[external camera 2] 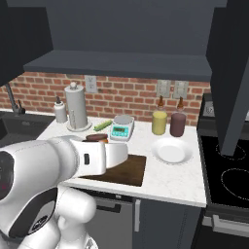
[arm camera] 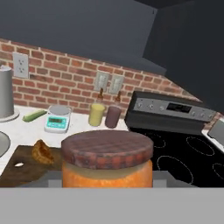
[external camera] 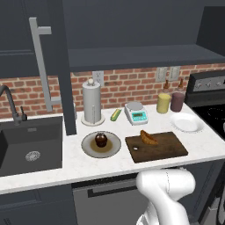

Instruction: From the different types of pastries on the counter, select a croissant and place it on the cutting board. Then retrieve a jar of jam from the cabinet and place it alongside the croissant on the cutting board.

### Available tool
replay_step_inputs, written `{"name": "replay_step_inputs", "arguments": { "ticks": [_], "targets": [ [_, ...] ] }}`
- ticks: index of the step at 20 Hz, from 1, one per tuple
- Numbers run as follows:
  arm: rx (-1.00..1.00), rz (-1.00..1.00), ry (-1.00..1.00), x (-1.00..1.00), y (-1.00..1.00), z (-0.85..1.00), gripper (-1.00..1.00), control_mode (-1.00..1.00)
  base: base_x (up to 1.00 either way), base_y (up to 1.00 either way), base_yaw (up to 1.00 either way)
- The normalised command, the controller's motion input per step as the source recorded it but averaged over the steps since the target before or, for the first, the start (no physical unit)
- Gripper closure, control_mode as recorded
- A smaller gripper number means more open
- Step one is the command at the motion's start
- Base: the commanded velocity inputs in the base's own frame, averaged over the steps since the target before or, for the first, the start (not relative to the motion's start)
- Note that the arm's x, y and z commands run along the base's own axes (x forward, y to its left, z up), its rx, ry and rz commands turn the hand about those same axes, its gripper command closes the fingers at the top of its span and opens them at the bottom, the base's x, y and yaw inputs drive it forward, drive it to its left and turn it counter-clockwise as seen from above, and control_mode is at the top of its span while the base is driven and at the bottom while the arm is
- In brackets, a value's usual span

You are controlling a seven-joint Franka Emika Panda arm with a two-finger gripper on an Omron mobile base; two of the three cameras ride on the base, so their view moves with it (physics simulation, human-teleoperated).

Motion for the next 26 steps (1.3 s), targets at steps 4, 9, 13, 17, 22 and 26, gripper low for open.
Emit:
{"name": "replay_step_inputs", "arguments": {
  "ticks": [4, 9, 13, 17, 22, 26],
  "targets": [
    [-0.02, 0.02, 0.01, 0.0, 0.46, -0.39, 1.0, -1.0, 0.0, 0.0, 0.0],
    [-0.05, 0.02, 0.0, 0.11, 0.42, -0.45, 1.0, -1.0, 0.0, 0.0, 0.0],
    [-0.12, 0.05, 0.0, 0.37, 0.1, -0.63, 1.0, -1.0, 0.0, 0.0, 0.0],
    [-0.11, 0.06, 0.0, 0.39, 0.04, -0.81, 1.0, -1.0, 0.0, 0.0, 0.0],
    [-0.09, 0.03, 0.0, 0.33, 0.01, -0.87, 1.0, -1.0, 0.0, 0.0, 0.0],
    [-0.06, 0.0, -0.03, 0.24, 0.0, -0.74, 1.0, -1.0, 0.0, 0.0, 0.0]
  ]
}}
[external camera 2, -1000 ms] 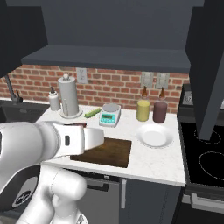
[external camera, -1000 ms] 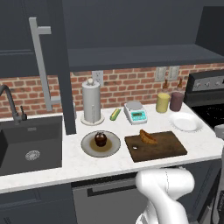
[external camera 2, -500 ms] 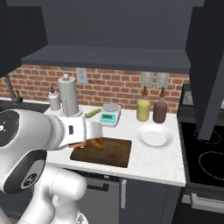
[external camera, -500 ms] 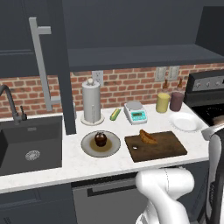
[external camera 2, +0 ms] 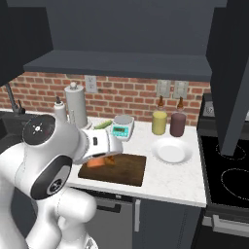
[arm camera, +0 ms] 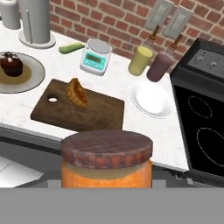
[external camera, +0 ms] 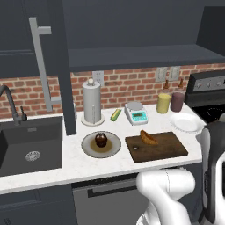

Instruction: From the different types of pastries on the counter, select a croissant and place it on the cutting board. Then retrieve a jar of jam from the cabinet and place it alongside the croissant on the cutting board.

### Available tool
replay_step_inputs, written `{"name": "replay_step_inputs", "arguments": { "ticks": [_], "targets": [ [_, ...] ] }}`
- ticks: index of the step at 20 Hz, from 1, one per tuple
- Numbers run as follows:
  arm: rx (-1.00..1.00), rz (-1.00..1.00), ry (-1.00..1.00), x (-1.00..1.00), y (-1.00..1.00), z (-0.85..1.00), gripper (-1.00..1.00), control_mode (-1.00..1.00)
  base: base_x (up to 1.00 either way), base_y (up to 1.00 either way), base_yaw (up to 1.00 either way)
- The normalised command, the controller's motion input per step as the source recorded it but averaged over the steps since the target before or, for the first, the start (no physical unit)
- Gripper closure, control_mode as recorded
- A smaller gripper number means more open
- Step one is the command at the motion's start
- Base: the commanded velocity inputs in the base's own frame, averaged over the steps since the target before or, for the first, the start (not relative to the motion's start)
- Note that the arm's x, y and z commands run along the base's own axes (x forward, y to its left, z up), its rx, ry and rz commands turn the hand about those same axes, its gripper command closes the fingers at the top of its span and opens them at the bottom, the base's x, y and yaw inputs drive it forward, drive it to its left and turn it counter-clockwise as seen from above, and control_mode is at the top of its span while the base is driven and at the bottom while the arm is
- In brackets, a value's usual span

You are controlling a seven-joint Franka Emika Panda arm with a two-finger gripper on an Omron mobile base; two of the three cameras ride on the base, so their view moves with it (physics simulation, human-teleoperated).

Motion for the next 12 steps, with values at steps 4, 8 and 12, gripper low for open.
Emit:
{"name": "replay_step_inputs", "arguments": {
  "ticks": [4, 8, 12],
  "targets": [
    [-0.03, 0.0, -0.1, 0.18, 0.0, -0.21, 1.0, -1.0, 0.0, 0.0, 0.0],
    [0.01, 0.0, -0.06, 0.09, -0.04, -0.05, 1.0, -1.0, 0.0, 0.0, 0.0],
    [0.07, 0.07, -0.15, 0.23, -0.08, -0.06, 1.0, -1.0, 0.0, 0.0, 0.0]
  ]
}}
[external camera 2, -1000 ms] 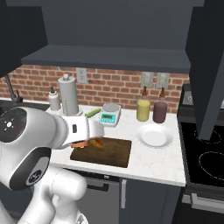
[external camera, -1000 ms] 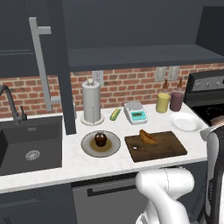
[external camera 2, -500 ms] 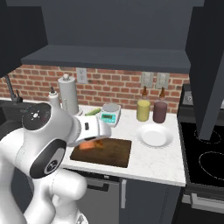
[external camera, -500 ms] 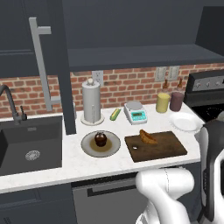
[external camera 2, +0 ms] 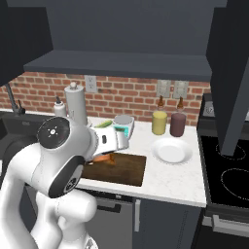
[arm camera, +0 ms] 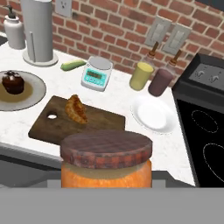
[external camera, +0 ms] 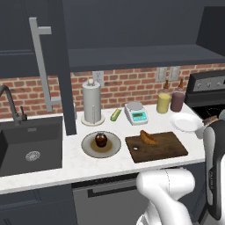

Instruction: From the different types of pastries on the counter, select a croissant and place it on the cutting board. Then retrieve a jar of jam from the cabinet and place it alongside the croissant on the cutting board.

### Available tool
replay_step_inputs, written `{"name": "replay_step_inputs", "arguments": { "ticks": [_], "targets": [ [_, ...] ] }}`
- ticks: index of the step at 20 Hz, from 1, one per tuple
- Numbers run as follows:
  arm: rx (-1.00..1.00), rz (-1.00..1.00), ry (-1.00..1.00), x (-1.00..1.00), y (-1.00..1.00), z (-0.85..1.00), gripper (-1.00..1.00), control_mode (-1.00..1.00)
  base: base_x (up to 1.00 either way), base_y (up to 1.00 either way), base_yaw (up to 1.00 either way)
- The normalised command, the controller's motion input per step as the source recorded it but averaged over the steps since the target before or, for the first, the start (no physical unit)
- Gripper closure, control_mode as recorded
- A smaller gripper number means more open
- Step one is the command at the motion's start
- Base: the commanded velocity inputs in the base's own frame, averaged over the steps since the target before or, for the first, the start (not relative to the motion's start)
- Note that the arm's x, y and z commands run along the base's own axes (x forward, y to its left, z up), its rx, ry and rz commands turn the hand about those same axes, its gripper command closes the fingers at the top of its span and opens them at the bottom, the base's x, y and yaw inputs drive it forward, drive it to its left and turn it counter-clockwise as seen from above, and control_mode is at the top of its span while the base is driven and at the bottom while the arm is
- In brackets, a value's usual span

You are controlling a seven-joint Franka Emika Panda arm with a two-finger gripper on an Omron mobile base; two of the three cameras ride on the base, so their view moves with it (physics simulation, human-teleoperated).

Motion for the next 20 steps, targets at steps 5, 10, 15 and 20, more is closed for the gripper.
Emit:
{"name": "replay_step_inputs", "arguments": {
  "ticks": [5, 10, 15, 20],
  "targets": [
    [0.08, 0.13, -0.18, 0.32, -0.06, -0.17, 1.0, -1.0, 0.0, 0.0, 0.0],
    [0.05, 0.12, -0.16, 0.41, -0.01, -0.38, 1.0, -1.0, 0.0, 0.0, 0.0],
    [0.0, 0.11, -0.17, 0.49, 0.0, -0.48, 1.0, -1.0, 0.0, 0.0, 0.0],
    [0.03, 0.12, -0.15, 0.4, 0.0, -0.44, 1.0, -1.0, 0.0, 0.0, 0.0]
  ]
}}
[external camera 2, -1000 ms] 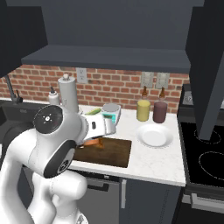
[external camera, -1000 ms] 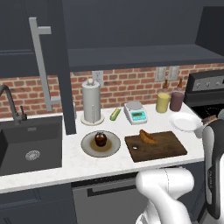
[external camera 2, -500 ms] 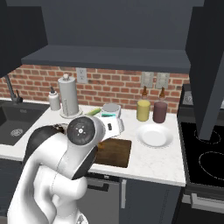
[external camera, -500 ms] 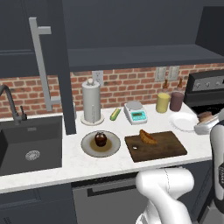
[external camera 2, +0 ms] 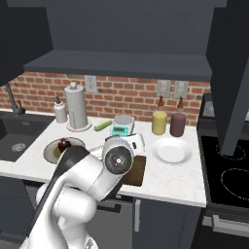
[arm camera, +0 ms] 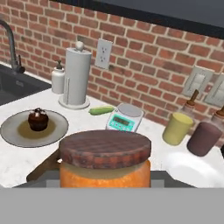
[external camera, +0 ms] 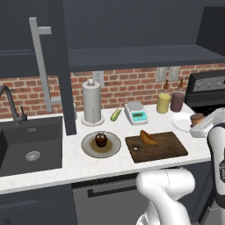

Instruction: From the different types of pastries on the counter, select a croissant and place it on the cutting board. Then retrieve a jar of jam from the cabinet and place it alongside the croissant on the cutting board.

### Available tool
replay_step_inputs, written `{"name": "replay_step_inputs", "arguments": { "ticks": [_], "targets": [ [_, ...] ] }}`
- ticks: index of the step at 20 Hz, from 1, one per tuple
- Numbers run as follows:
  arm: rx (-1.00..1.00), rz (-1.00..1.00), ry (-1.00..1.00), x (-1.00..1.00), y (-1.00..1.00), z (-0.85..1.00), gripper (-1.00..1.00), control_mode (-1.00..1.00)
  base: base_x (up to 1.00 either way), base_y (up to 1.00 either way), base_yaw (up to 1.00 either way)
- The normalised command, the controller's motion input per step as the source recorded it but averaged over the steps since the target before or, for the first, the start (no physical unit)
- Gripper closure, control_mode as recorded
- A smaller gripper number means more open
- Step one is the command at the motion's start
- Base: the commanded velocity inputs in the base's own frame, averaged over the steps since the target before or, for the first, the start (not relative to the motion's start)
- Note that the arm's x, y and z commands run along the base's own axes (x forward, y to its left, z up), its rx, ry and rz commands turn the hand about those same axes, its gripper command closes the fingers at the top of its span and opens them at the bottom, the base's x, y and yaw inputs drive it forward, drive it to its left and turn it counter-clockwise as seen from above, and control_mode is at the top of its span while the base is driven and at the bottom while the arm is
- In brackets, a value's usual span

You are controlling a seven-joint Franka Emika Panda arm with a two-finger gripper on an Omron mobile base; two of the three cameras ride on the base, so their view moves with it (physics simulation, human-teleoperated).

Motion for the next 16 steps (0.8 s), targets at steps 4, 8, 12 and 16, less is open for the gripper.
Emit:
{"name": "replay_step_inputs", "arguments": {
  "ticks": [4, 8, 12, 16],
  "targets": [
    [0.05, 0.13, -0.1, 0.2, 0.0, -0.38, 1.0, -1.0, 0.0, 0.0, 0.0],
    [0.1, 0.15, -0.05, 0.04, 0.0, -0.24, 1.0, -1.0, 0.0, 0.0, 0.0],
    [0.07, 0.13, -0.04, 0.0, 0.0, -0.19, 1.0, -1.0, 0.0, 0.0, 0.0],
    [0.05, 0.12, -0.03, 0.0, 0.0, -0.11, 1.0, -1.0, 0.0, 0.0, 0.0]
  ]
}}
